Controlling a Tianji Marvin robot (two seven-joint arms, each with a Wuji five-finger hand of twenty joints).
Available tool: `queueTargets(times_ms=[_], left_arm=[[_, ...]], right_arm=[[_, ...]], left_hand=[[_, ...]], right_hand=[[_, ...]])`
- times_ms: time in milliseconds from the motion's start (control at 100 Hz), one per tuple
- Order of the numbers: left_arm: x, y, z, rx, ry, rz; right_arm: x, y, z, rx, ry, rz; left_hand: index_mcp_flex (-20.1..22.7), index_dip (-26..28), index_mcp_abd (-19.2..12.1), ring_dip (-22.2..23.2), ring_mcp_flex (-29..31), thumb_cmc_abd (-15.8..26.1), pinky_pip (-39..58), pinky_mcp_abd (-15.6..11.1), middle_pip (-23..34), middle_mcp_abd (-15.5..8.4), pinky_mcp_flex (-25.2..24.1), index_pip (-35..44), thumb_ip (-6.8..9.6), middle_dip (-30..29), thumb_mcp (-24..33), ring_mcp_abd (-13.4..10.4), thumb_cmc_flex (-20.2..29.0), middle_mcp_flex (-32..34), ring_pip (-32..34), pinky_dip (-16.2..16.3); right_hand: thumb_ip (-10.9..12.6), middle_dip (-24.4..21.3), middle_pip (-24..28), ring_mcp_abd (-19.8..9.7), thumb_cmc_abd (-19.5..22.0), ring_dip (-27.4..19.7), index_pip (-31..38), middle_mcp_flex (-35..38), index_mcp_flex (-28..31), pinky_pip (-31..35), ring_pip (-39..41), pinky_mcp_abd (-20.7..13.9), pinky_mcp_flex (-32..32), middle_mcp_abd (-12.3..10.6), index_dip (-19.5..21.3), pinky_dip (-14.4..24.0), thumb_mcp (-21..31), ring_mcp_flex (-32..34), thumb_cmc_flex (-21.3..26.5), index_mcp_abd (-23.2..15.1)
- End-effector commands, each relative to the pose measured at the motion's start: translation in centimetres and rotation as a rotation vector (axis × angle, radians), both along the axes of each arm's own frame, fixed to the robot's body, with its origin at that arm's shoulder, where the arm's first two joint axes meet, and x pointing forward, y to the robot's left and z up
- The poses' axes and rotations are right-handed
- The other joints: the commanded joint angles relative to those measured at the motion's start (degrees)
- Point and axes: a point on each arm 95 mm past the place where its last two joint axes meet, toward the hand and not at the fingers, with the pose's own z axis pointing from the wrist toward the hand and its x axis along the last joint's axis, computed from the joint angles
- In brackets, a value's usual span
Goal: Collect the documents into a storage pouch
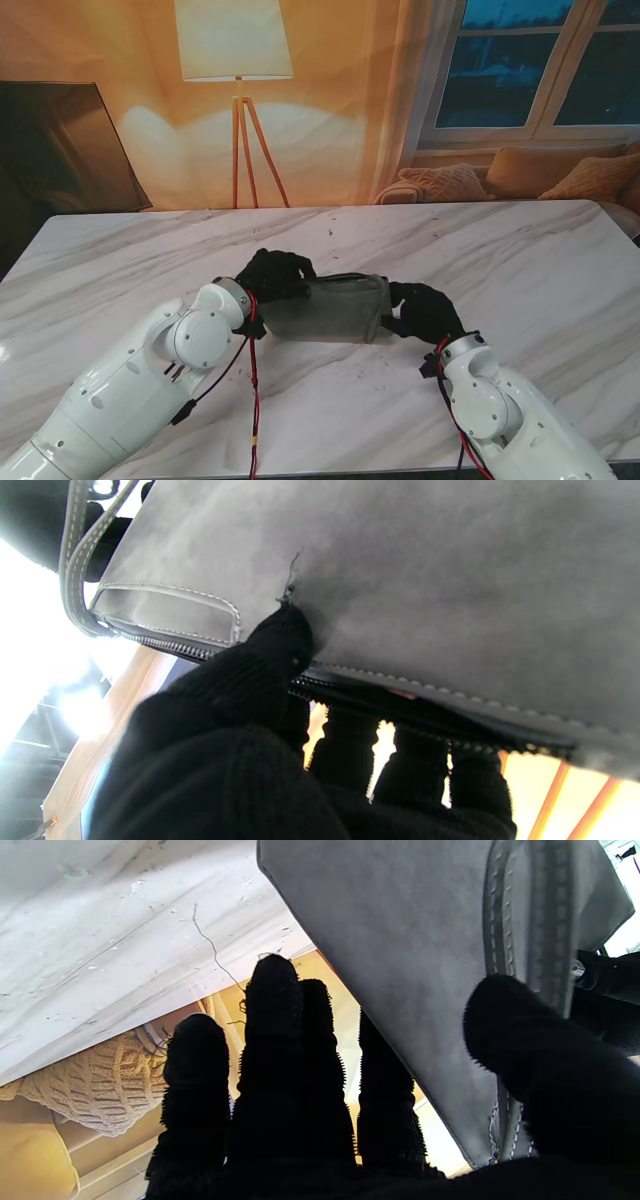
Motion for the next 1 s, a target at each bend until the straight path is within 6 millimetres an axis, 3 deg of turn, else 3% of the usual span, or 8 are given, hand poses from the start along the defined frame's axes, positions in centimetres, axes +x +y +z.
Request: queueTargets(times_ms=[0, 60, 160, 290, 500, 780, 880, 990], left_arm=[[-0.3, -0.1, -0.3, -0.001, 0.017, -0.015], [-0.4, -0.1, -0.3, -0.001, 0.018, -0.022], [-0.4, -0.2, -0.1, -0.001, 0.019, -0.032], [-0.2, -0.2, 0.1, 0.009, 0.024, -0.041], [0.4, -0.8, 0.3, -0.008, 0.027, -0.031], [0.7, -1.4, 0.6, -0.019, 0.02, -0.035], [0.6, -1.3, 0.8, -0.015, 0.026, -0.058], [0.3, -1.2, 1.0, -0.02, 0.024, -0.065]], right_arm=[[0.0, 0.3, -0.3, -0.001, 0.012, -0.001], [0.0, 0.5, -0.4, 0.002, 0.011, -0.003], [0.0, 0.8, -0.4, 0.017, 0.009, -0.001], [0.1, 1.1, -0.4, 0.038, 0.003, 0.014], [0.0, 1.3, -0.4, 0.056, -0.011, 0.04], [-0.1, 1.5, -0.6, 0.093, -0.014, 0.069], [-0.1, 1.4, -0.6, 0.098, -0.029, 0.063], [-0.2, 1.3, -0.7, 0.095, -0.038, 0.054]], left_hand=[[2.3, 3.6, -4.0, 0.6, -0.6, 1.5, 0.9, -0.3, -0.2, -1.1, -0.7, 4.3, 0.77, 1.0, 2.1, 0.7, 5.2, 1.3, 0.0, -0.5], [2.3, 3.6, -4.1, 0.6, -0.7, 1.5, 0.8, -0.3, -0.4, -1.2, -0.7, 4.3, 0.77, 0.9, 2.0, 0.5, 5.3, 1.2, -0.1, -0.5], [2.3, 3.7, -4.3, 0.2, -0.8, 1.9, 0.7, -0.3, -1.1, -1.5, -0.7, 4.1, 0.63, 0.5, 1.4, 0.2, 5.6, 1.0, -0.7, -0.6], [2.2, 3.6, -4.6, -0.5, -1.1, 2.9, 0.4, -0.4, -2.7, -1.8, -0.7, 3.6, 0.52, -0.4, -0.2, -0.2, 6.2, 0.7, -1.9, -0.8], [1.6, -2.3, -2.0, -1.4, -1.0, 2.8, 0.6, -0.5, -4.2, -1.5, -0.5, 2.6, 0.24, -1.7, -0.1, 0.0, 5.9, 1.0, -2.5, -0.8], [-1.4, -7.6, 1.0, -2.4, -2.5, 0.7, 0.4, -0.7, -3.4, -0.7, -0.8, -2.2, 0.16, -5.0, 2.5, 0.2, -0.8, -3.5, -3.9, -1.0], [-5.2, -5.2, 1.6, -4.8, -5.7, -0.1, -2.8, -0.7, -3.7, -0.6, -0.8, -8.5, 0.72, -20.1, 4.5, -1.4, -5.7, -14.1, -8.5, -1.8], [-8.6, -4.6, 2.7, -5.9, -7.2, 3.3, -4.5, -0.5, -9.3, -0.9, -0.8, -15.6, 2.72, -25.3, 6.0, -2.4, -10.3, -21.1, -11.5, -1.8]], right_hand=[[0.9, 0.3, 0.5, -0.7, -0.6, -1.1, 0.6, 0.1, 2.3, -1.0, -1.7, -1.1, -0.9, -1.3, 0.5, 0.1, 3.1, -1.8, 0.7, -2.3], [0.7, 0.4, 0.7, -0.7, -1.4, -1.4, 1.2, 1.2, 3.7, -1.2, -2.4, -1.1, -1.0, -1.6, 0.6, 0.1, 4.7, -1.9, 1.2, -3.5], [-5.5, 0.0, 0.1, -0.4, -3.1, -2.0, 4.4, 3.8, 5.7, -1.8, -3.7, -1.0, -1.0, -2.6, -2.9, -0.2, 4.4, -1.6, 2.8, -5.7], [-8.3, -0.2, -0.2, -0.6, -4.7, -2.1, 11.9, 7.9, 8.3, -2.0, -4.2, -0.9, -0.8, -4.6, -8.7, -0.3, 3.3, -0.2, 4.3, -8.3], [-8.9, 0.9, 1.7, -0.7, -6.0, -1.0, 18.1, 14.0, 10.6, -0.2, -1.2, -0.5, 3.2, -5.4, -14.0, -0.8, 3.5, 4.2, 6.9, -9.2], [-7.8, 1.6, 0.5, 0.3, -0.4, -1.4, 21.1, 21.6, 16.0, 5.6, 2.7, -0.4, 9.7, -3.1, -16.2, -1.1, 1.1, 11.3, 15.7, -8.9], [-7.5, 1.4, 1.3, 0.7, -1.3, -1.5, 22.4, 24.0, 18.4, 8.2, 4.4, -0.1, 13.0, -2.4, -16.6, -1.2, 1.8, 14.3, 17.5, -9.0], [-7.5, 1.3, 2.1, 0.7, -2.1, -1.7, 23.2, 25.3, 19.6, 10.0, 5.7, -0.1, 15.1, -1.7, -16.9, -1.5, 2.8, 16.3, 18.1, -8.8]])
